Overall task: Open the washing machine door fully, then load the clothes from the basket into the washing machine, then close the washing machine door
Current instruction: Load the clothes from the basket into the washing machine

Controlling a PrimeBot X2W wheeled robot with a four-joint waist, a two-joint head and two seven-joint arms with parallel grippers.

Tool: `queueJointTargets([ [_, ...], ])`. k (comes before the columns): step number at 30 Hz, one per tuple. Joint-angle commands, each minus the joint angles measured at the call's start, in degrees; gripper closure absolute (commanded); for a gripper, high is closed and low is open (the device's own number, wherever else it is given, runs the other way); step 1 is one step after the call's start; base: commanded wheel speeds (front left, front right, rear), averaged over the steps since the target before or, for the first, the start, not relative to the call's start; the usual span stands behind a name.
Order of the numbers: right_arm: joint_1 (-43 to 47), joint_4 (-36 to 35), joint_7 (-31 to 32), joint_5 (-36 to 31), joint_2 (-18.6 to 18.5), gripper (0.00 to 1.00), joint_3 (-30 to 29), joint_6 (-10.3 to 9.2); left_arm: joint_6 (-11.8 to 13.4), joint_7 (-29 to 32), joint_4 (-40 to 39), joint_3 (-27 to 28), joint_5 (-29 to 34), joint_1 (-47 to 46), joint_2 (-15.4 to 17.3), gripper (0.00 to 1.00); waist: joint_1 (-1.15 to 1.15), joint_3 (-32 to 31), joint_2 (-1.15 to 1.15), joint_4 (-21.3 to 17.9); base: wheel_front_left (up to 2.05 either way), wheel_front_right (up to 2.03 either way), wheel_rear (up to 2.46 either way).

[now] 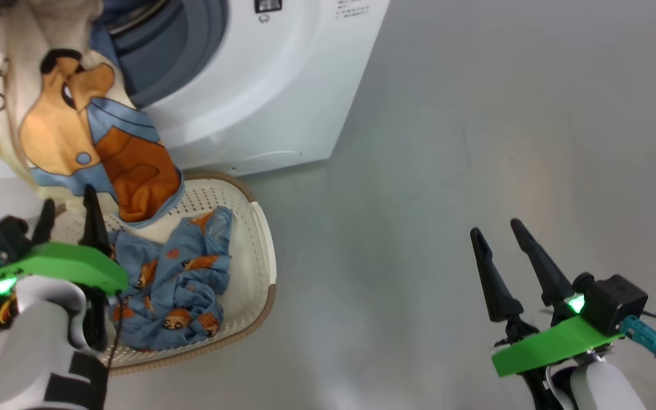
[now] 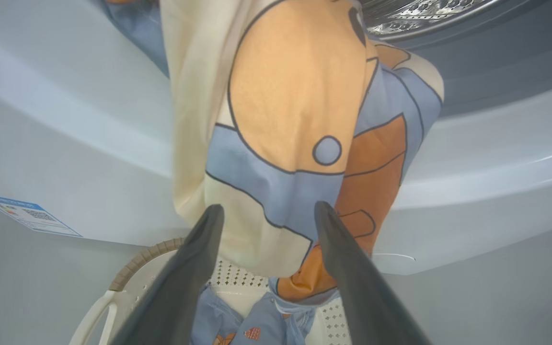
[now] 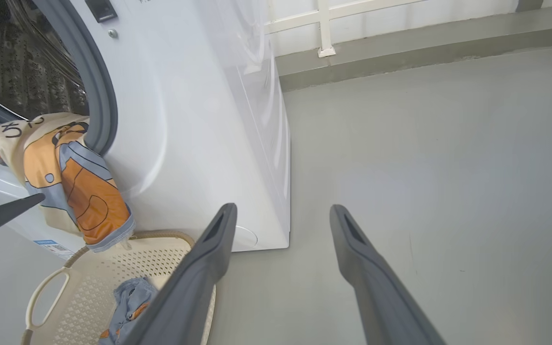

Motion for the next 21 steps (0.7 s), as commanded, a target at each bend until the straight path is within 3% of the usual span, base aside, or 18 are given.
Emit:
queueJointTargets([
  [1, -0.53, -1.42, -0.68, -0.65, -0.33, 0.0, 1.7, 0.09, -0.18, -0.36, -0.45, 1.7, 0.82, -1.09, 2.15, 0.0, 0.0, 1.48, 0.0, -0.77, 0.0, 0.0, 0.0],
  [21, -3.21, -1.99, -0.68, -0.69, -0.3, 0.0, 2.21, 0.09, -0.96, -0.37, 0.46, 3.69, 3.1, -8.48, 3.35, 0.0, 0.0, 8.17, 0.0, -3.16, 0.0, 0.0, 0.0],
])
